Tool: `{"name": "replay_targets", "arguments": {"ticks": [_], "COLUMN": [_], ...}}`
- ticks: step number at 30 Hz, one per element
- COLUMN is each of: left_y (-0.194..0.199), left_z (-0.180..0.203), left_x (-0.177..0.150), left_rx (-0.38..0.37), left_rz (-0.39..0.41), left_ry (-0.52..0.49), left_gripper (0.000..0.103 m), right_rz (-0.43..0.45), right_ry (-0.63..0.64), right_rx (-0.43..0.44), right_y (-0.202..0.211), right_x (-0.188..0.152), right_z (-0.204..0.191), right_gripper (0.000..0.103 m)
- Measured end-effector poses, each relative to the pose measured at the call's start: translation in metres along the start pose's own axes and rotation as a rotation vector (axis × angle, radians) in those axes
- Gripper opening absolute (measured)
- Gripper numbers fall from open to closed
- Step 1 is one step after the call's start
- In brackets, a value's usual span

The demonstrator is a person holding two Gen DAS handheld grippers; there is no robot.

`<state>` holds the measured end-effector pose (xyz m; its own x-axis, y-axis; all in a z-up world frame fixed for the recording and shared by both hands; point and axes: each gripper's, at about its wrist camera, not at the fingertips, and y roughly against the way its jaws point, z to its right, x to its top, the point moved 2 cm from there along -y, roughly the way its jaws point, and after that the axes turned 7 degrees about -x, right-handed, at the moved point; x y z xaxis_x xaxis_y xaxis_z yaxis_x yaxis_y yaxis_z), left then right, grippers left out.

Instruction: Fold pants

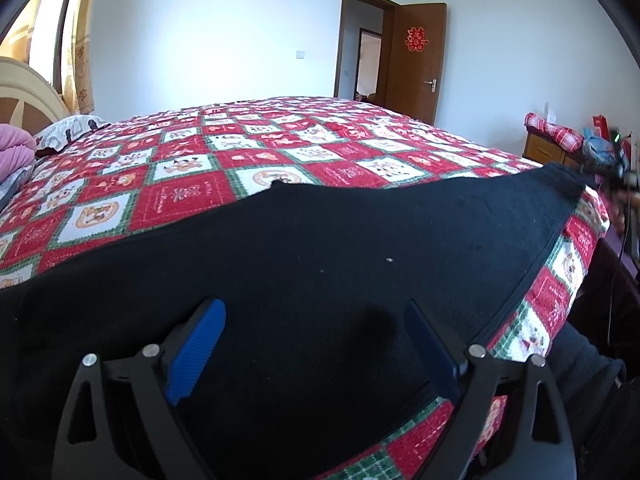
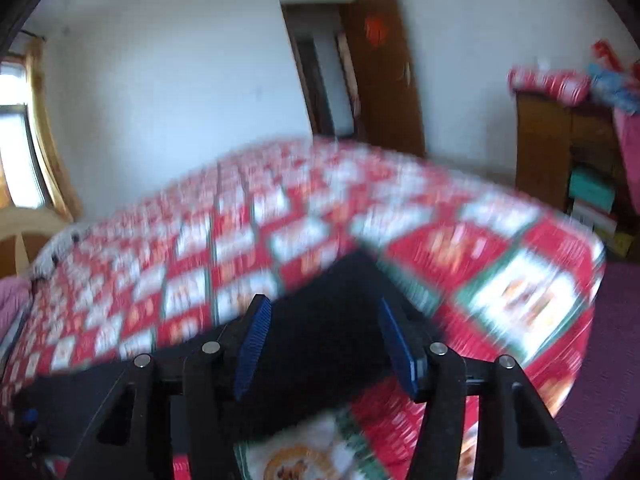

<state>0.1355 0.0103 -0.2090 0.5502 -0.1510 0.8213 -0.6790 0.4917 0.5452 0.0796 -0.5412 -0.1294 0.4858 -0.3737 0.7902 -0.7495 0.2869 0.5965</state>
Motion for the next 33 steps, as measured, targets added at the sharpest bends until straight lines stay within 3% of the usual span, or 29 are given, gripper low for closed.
{"name": "replay_targets", "arguments": {"ticks": [2,6,8,10,11,13,17,20,25,33], "left_y": [0.003,0.01,0.011,0.007,0.004,-0.003,-0.002,-0.004,-0.006,-0.008], "left_z": [-0.001,-0.004,-0.006,-0.005,-0.004,-0.004,-0.002,0.001,0.002,0.003], "left_x": [0.005,0.017,0.019,0.018,0.015,0.008,-0.001,-0.005,-0.007,-0.009], "left_rx": [0.018,0.081,0.091,0.08,0.074,0.089,0.118,0.136,0.147,0.163], "left_rz": [0.012,0.065,0.09,0.098,0.09,0.06,0.061,0.035,0.027,0.028], "left_ry": [0.008,0.028,0.057,0.07,0.068,0.054,0.054,0.045,0.033,0.022], "left_gripper": [0.094,0.099,0.1,0.1,0.1,0.1,0.101,0.103,0.103,0.103], "right_rz": [-0.081,-0.012,0.052,0.043,0.001,-0.075,-0.207,-0.356,-0.571,-0.811], "right_ry": [0.007,0.064,0.083,0.123,0.152,0.207,0.364,0.442,0.483,0.489], "right_rx": [-0.007,-0.077,-0.032,0.063,0.157,0.297,0.554,0.688,0.785,0.806], "right_y": [-0.016,0.006,0.027,0.031,0.029,0.022,0.009,-0.006,-0.026,-0.058], "right_x": [-0.01,-0.007,-0.004,-0.004,-0.006,-0.012,-0.038,-0.064,-0.093,-0.114], "right_z": [-0.001,-0.015,-0.037,-0.069,-0.094,-0.141,-0.26,-0.343,-0.43,-0.482], "right_gripper": [0.057,0.057,0.057,0.057,0.056,0.035,0.031,0.031,0.031,0.031]}}
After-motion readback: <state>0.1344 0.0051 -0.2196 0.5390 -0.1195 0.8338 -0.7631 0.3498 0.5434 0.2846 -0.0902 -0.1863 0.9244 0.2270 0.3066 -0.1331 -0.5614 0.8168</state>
